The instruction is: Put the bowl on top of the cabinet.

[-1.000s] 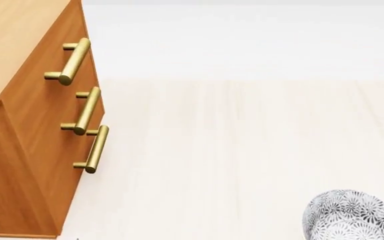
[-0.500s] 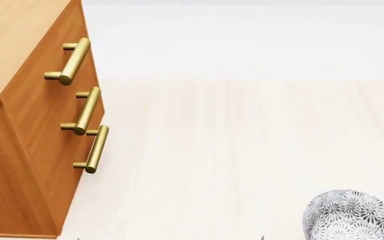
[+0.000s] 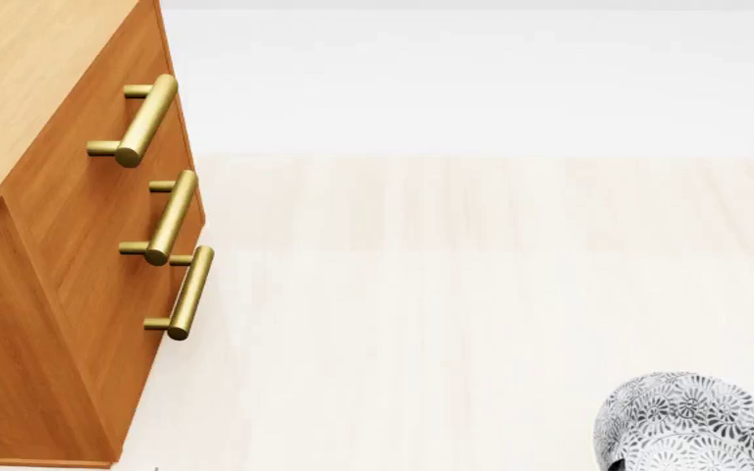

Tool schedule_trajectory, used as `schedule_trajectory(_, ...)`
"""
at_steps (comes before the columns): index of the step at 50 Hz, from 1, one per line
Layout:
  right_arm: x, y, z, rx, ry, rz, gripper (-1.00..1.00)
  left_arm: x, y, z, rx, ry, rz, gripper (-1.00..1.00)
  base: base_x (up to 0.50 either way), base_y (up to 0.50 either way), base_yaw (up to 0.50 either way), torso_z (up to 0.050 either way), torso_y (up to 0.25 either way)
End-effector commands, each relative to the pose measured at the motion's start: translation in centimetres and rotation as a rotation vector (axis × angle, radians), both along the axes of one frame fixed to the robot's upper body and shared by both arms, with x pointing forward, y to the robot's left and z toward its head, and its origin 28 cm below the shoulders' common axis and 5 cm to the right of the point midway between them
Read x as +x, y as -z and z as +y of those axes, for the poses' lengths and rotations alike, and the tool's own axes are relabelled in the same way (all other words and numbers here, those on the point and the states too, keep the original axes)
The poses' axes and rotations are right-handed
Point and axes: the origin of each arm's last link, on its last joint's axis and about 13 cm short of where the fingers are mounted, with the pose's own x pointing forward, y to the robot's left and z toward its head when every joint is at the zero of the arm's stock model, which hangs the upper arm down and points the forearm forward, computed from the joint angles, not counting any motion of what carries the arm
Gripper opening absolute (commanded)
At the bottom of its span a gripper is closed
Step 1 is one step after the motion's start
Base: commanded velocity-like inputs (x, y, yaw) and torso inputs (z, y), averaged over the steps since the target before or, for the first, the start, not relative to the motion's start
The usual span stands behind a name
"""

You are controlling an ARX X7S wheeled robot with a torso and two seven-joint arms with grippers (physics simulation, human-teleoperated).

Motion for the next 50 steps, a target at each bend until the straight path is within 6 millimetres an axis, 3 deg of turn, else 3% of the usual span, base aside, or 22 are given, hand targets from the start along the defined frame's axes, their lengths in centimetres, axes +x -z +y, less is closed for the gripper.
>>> schedule_trajectory(1,0.1,0.1,-1.2,0.156,0.047,-0.019,1.00,0.1,0.1,0.0,0.001,0.000,0.003,1.00,0.00,0.00,0.00,0.000,0.000)
schedule_trajectory(19,-0.2,0.5,-2.5,0.324,0.207,-0.026,1.00,0.2,0.1,0.0,-0.001,-0.004,0.008,1.00,0.00,0.00,0.00,0.000,0.000)
schedule_trajectory(33,0.1,1.4,-3.6,0.488,0.325,0.080,1.00,0.2,0.2,0.0,0.000,-0.002,0.013,1.00,0.00,0.00,0.00,0.000,0.000)
schedule_trajectory(42,0.6,1.7,-4.0,0.541,0.293,0.128,1.00,0.2,0.3,0.0,0.000,-0.003,0.016,1.00,0.00,0.00,0.00,0.000,0.000)
schedule_trajectory(50,2.2,2.4,-4.0,0.562,0.204,0.223,1.00,0.1,0.2,0.0,-0.003,-0.001,0.014,1.00,0.00,0.00,0.00,0.000,0.000)
